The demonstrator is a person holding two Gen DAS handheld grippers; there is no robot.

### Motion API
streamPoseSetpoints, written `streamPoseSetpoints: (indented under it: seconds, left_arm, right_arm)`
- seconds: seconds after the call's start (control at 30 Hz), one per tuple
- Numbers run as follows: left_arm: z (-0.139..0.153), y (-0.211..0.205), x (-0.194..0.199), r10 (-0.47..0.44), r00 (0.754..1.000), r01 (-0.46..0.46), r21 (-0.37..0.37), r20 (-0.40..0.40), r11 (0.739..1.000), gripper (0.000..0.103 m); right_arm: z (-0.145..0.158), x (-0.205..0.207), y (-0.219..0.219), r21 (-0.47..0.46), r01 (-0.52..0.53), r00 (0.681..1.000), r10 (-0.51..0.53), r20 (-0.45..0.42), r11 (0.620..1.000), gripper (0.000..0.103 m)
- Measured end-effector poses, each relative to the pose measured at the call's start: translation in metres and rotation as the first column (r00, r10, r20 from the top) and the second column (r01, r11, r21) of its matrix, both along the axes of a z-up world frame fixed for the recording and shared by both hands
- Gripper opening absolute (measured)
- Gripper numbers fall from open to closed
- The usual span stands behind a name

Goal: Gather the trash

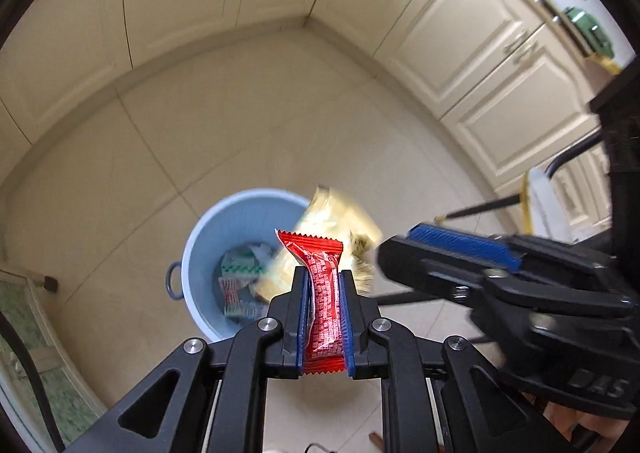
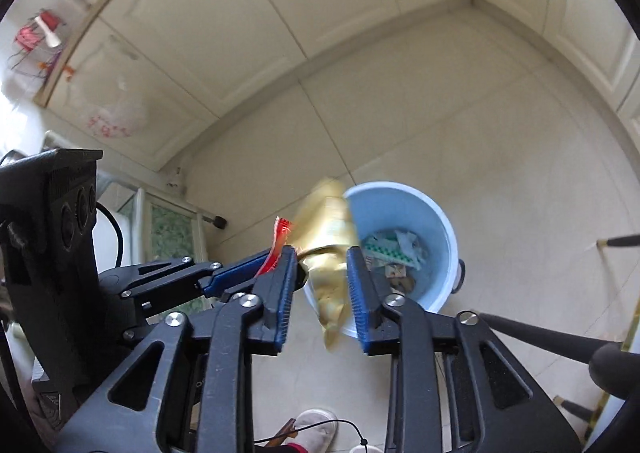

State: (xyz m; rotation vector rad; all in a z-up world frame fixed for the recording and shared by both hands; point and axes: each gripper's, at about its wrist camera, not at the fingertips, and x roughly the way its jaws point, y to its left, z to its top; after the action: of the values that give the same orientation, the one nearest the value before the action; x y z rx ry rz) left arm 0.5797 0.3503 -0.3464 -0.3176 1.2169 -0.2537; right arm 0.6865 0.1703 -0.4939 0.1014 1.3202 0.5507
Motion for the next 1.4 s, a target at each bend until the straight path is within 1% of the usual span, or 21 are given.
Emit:
streamPoseSetpoints:
  seconds: [0.07,0.13,0.17,0.2,0.23,0.33,0.4,0.5,0.57,0.67,0.73,0.8,0.87,0.9,1.0,1.03,1.13,1.23,1.3,1.33,1.4]
  left_arm:
    - [-0.005,0.008,0.009,0.009,1.000,-0.009,0.024,-0.014,1.000,0.017]
    - [-0.004,0.015,0.022,0.025,0.999,-0.024,0.029,-0.027,0.999,0.028]
    - [-0.004,0.018,0.023,0.034,0.999,-0.033,0.030,-0.024,0.999,0.039]
    - [-0.001,0.019,0.023,0.047,0.999,-0.046,0.042,-0.019,0.998,0.048]
    - [0.005,0.017,0.022,0.065,0.998,-0.064,0.059,-0.012,0.996,0.049]
    - [0.029,0.027,0.003,0.119,0.992,-0.121,0.077,0.027,0.990,0.049]
    - [0.056,0.034,-0.012,0.151,0.985,-0.161,0.112,0.087,0.981,0.049]
    - [0.101,0.039,-0.036,0.177,0.965,-0.208,0.158,0.191,0.965,0.053]
    - [0.134,0.039,-0.056,0.195,0.944,-0.248,0.183,0.265,0.951,0.059]
    - [0.184,0.035,-0.090,0.204,0.907,-0.283,0.173,0.370,0.943,0.062]
    - [0.217,0.024,-0.112,0.208,0.877,-0.315,0.192,0.433,0.929,0.068]
    - [0.251,0.011,-0.138,0.197,0.837,-0.335,0.194,0.511,0.922,0.077]
    - [0.281,-0.005,-0.163,0.186,0.797,-0.343,0.177,0.574,0.923,0.083]
    - [0.293,-0.010,-0.176,0.182,0.781,-0.346,0.172,0.598,0.922,0.088]
    - [0.331,-0.031,-0.224,0.143,0.727,-0.347,0.180,0.672,0.920,0.096]
    - [0.341,-0.035,-0.242,0.133,0.705,-0.347,0.176,0.697,0.921,0.096]
    - [0.372,-0.047,-0.289,0.130,0.638,-0.348,0.134,0.759,0.928,0.102]
    - [0.384,-0.081,-0.337,0.117,0.586,-0.335,0.108,0.802,0.936,0.102]
    - [0.394,-0.091,-0.370,0.109,0.547,-0.340,0.101,0.830,0.935,0.102]
    - [0.401,-0.096,-0.383,0.098,0.522,-0.335,0.098,0.847,0.937,0.102]
    - [0.399,-0.097,-0.422,0.082,0.495,-0.329,0.100,0.865,0.939,0.102]
  right_arm:
    - [-0.003,-0.001,-0.005,-0.019,0.009,1.000,-0.009,0.006,1.000,0.032]
    - [-0.002,-0.002,-0.009,-0.019,0.017,1.000,-0.017,0.008,1.000,0.037]
    - [0.001,-0.004,-0.011,-0.025,0.021,1.000,-0.021,0.011,0.999,0.038]
    - [0.003,-0.006,-0.011,-0.028,0.022,1.000,-0.021,0.016,0.999,0.042]
    - [0.008,-0.009,-0.013,-0.029,0.023,0.999,-0.023,0.024,0.999,0.047]
    - [0.027,-0.017,-0.013,-0.058,0.026,0.998,-0.022,0.065,0.998,0.050]
    - [0.043,-0.023,-0.011,-0.068,0.019,0.995,-0.012,0.100,0.998,0.052]
    - [0.082,-0.040,-0.010,-0.080,0.017,0.983,-0.002,0.183,0.997,0.062]
    - [0.116,-0.055,-0.012,-0.076,0.022,0.968,-0.002,0.250,0.997,0.067]
    - [0.167,-0.082,-0.017,-0.065,0.032,0.937,-0.007,0.349,0.997,0.077]
    - [0.201,-0.102,-0.024,-0.075,0.042,0.911,-0.007,0.412,0.996,0.085]
    - [0.240,-0.130,-0.036,-0.059,0.053,0.875,-0.018,0.484,0.997,0.086]
    - [0.275,-0.156,-0.046,-0.055,0.074,0.839,-0.032,0.544,0.996,0.091]
    - [0.294,-0.172,-0.056,-0.047,0.083,0.816,-0.041,0.577,0.995,0.096]
    - [0.340,-0.219,-0.083,-0.020,0.125,0.753,-0.081,0.653,0.992,0.100]
    - [0.355,-0.235,-0.092,-0.018,0.149,0.730,-0.098,0.677,0.989,0.103]
    - [0.395,-0.281,-0.112,-0.001,0.191,0.658,-0.128,0.742,0.982,0.103]
    - [0.432,-0.329,-0.134,0.024,0.242,0.588,-0.166,0.792,0.970,0.103]
    - [0.451,-0.354,-0.147,0.049,0.268,0.553,-0.195,0.810,0.962,0.103]
    - [0.460,-0.368,-0.152,0.058,0.286,0.532,-0.208,0.820,0.957,0.103]
    - [0.478,-0.393,-0.165,0.074,0.316,0.492,-0.231,0.840,0.946,0.103]
